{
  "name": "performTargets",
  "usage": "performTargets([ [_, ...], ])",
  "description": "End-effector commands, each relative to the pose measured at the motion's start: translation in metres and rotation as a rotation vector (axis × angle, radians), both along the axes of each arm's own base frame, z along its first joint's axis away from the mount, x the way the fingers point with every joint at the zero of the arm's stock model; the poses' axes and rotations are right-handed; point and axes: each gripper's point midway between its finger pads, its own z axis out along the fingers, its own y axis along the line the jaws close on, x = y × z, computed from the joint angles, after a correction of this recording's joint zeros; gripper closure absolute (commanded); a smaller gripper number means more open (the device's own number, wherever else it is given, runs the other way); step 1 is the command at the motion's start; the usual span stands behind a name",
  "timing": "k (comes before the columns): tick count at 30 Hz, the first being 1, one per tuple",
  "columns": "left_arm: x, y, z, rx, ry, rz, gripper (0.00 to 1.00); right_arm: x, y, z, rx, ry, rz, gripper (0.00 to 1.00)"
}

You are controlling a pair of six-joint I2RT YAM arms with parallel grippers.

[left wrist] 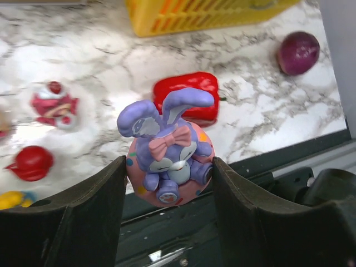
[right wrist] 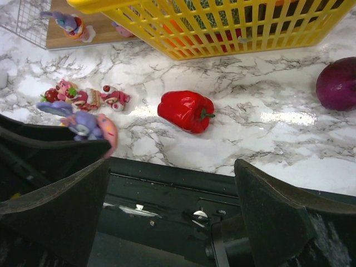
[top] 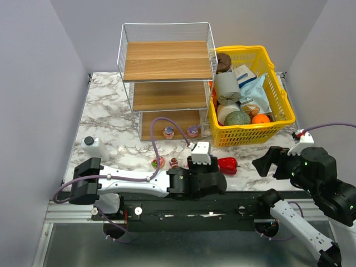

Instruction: Place and organize the plastic toys onto the shelf

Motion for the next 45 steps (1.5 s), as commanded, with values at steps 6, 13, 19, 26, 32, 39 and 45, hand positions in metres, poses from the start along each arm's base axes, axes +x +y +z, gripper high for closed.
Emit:
performTargets([
  [6, 0.029, 0.118, 0.005, 0.051, -0.091, 0.291, 0.83, 0.012, 0.003, 0.003, -0.027, -0.036, 0.015, 0.00],
  [13, 0.049, 0.178, -0.003, 0.039, -0.041, 0.448, 0.82, 0.017, 0.006, 0.000, -0.032, -0.034, 0.023, 0.00],
  [19, 0.075, 0.192, -0.010, 0.008, 0.002, 0.504, 0.82, 0.020, 0.009, -0.001, -0.039, -0.029, 0.029, 0.00],
  [26, 0.104, 0.215, -0.027, 0.044, 0.046, 0.561, 0.81, 0.021, 0.016, 0.000, -0.026, -0.046, 0.069, 0.00],
  [32, 0.131, 0.224, -0.043, 0.077, 0.065, 0.585, 0.81, 0.020, 0.024, 0.003, 0.001, -0.059, 0.111, 0.00],
  [39, 0.156, 0.225, -0.062, 0.059, 0.083, 0.618, 0.82, 0.020, 0.021, 0.003, -0.006, -0.067, 0.104, 0.00],
  [45, 0.167, 0.233, -0.078, 0.027, 0.091, 0.696, 0.82, 0.020, 0.020, -0.002, -0.012, -0.060, 0.097, 0.00],
])
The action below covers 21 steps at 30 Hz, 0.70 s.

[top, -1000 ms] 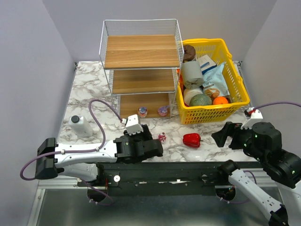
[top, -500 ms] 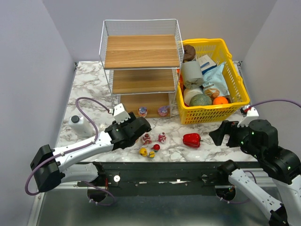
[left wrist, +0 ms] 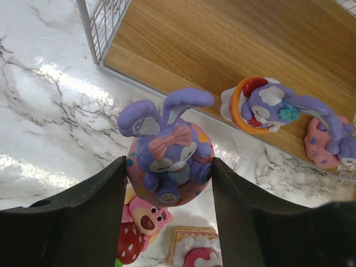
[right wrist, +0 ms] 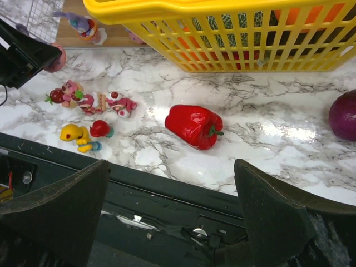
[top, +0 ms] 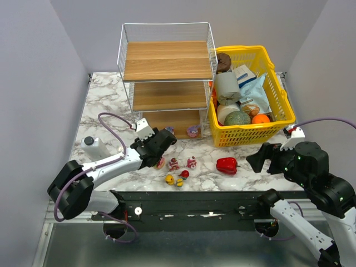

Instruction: Place and organize the plastic toys onto the shelf

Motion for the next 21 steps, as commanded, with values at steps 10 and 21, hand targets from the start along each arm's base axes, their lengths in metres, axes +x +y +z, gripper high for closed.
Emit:
performTargets([
  [10, 0.019, 0.015, -0.018, -0.154, -0.074, 0.256, 0.82, 0.000, 0.003, -0.012, -0.001, 0.007, 0.018, 0.00],
  [21, 0.023, 0.025, -0.027, -0.217, -0.088, 0.434, 0.82, -0.001, 0.003, -0.015, -0.002, 0.013, 0.015, 0.00],
])
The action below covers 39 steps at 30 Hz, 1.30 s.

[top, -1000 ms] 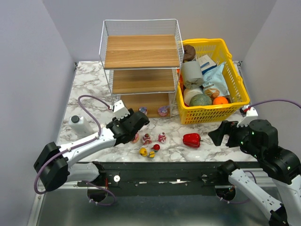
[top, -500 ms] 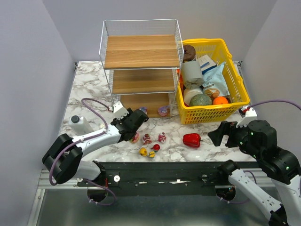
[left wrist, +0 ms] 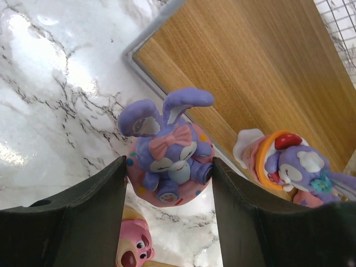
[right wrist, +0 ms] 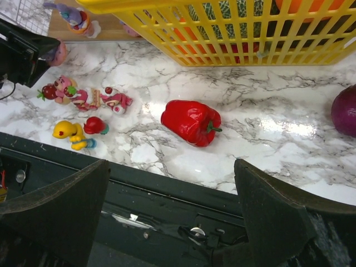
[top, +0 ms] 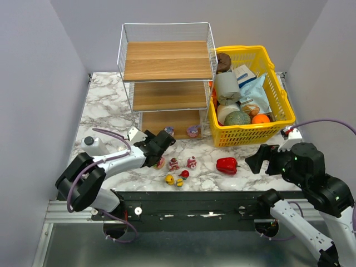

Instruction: Place and organize the plastic toys onto the shelf

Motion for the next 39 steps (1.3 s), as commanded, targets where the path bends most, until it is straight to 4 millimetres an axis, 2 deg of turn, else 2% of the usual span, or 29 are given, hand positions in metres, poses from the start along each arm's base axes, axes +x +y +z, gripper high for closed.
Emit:
performTargets([
  [1, 0.009, 0.014, 0.002, 0.005, -0.047, 0.136, 0.82, -0.001, 0.002, -0.001, 0.006, -0.005, 0.016, 0.00],
  [7, 0.024, 0.008, 0.002, 0.000, -0.054, 0.167, 0.82, -0.001, 0.003, -0.003, 0.000, 0.001, 0.019, 0.00],
  [12, 0.036, 0.002, 0.011, 0.007, -0.075, 0.148, 0.82, -0.001, 0.002, -0.004, -0.002, 0.003, 0.015, 0.00],
  [22, 0.053, 0.007, 0.006, 0.030, -0.067, 0.114, 0.72, 0.000, 0.003, -0.008, -0.006, 0.011, 0.018, 0.00],
  [33, 0.063, 0.014, 0.002, 0.041, -0.059, 0.108, 0.69, 0.001, 0.006, -0.009, 0.004, 0.023, 0.018, 0.00],
  [39, 0.063, 0.013, -0.003, 0.023, -0.059, 0.122, 0.59, 0.002, 0.007, -0.011, 0.013, 0.030, 0.016, 0.00],
])
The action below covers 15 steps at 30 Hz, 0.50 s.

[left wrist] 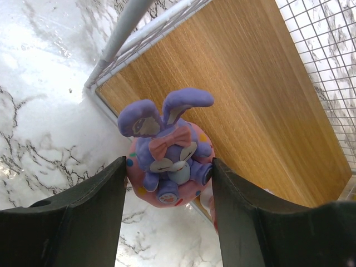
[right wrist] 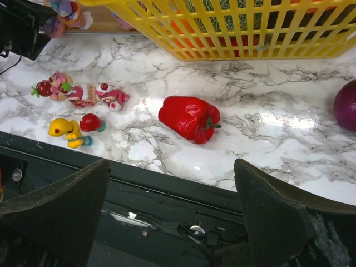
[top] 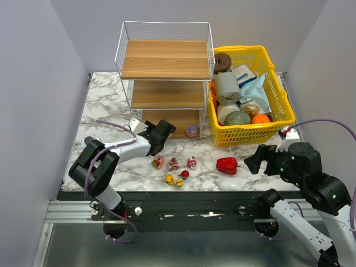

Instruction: Place and organize the plastic toys onto the shelf

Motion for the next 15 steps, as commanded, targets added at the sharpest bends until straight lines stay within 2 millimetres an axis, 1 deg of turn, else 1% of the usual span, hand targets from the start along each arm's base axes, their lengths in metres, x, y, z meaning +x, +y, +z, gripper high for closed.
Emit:
performTargets([
  [1, 0.009, 0.004, 0.001, -0.001, -0.024, 0.028, 0.55, 0.001, 0.007, -0.002, 0.022, 0.009, 0.018, 0.00],
  [4, 0.010, 0.005, 0.003, -0.010, -0.033, 0.045, 0.51, 0.001, 0.007, -0.003, 0.027, 0.012, 0.018, 0.00],
  [6, 0.012, 0.004, 0.004, -0.013, -0.039, 0.053, 0.51, 0.000, 0.007, -0.003, 0.029, 0.011, 0.018, 0.00],
  [7, 0.013, 0.003, 0.004, -0.017, -0.041, 0.054, 0.54, 0.000, 0.007, -0.003, 0.030, 0.011, 0.015, 0.00],
  [12, 0.021, -0.007, 0.005, -0.029, -0.049, 0.024, 0.59, -0.001, 0.006, -0.003, 0.032, 0.012, 0.010, 0.00],
  [15, 0.021, -0.011, 0.002, -0.041, -0.046, 0.022, 0.62, -0.001, 0.005, -0.003, 0.035, 0.010, 0.005, 0.00],
])
